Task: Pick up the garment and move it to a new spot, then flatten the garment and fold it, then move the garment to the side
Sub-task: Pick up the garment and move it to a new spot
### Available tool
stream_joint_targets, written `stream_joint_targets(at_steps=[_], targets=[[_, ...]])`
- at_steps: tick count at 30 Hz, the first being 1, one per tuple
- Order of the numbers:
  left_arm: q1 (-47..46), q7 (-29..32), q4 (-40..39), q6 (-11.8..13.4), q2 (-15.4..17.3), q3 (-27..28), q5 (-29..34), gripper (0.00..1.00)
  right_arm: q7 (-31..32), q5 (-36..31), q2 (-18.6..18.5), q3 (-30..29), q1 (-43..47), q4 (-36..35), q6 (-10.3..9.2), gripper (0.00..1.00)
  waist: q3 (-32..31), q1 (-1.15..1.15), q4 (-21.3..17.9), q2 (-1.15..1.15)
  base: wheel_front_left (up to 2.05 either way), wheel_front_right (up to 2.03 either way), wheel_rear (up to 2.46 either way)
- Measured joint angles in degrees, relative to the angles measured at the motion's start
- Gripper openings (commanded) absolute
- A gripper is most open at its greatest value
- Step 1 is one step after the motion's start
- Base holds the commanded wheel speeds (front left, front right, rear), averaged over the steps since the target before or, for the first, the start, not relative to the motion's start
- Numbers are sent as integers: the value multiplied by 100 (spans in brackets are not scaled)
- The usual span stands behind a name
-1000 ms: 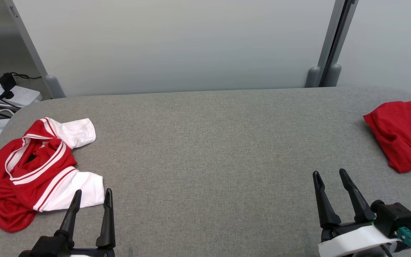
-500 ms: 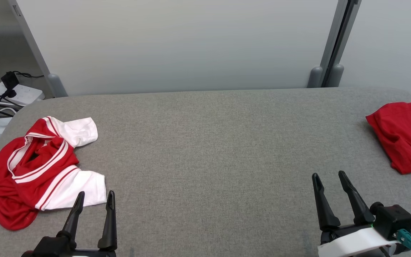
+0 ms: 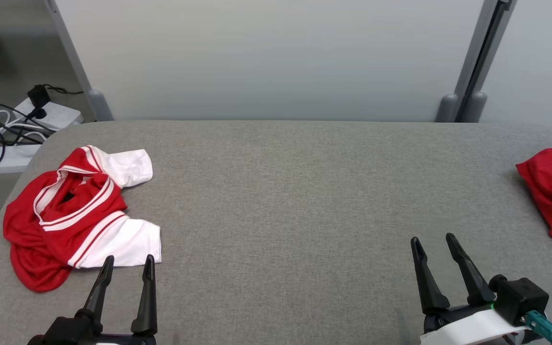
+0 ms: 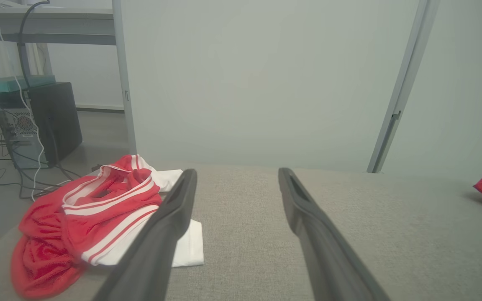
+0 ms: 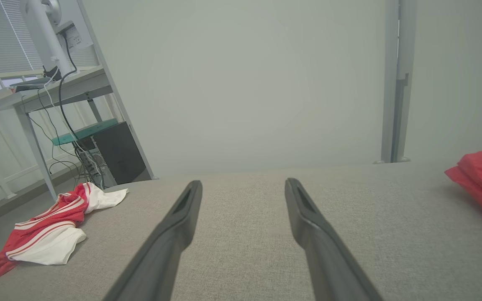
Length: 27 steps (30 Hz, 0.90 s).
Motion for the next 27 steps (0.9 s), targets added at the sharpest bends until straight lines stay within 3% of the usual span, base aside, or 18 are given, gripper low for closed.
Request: stream_joint_targets(at_steps=[27], targets=[[-7,0,-299,155,1,20,-4,100,0,-2,0,272,-2,-151,0,100,93,0,1555,0,0,0,0]])
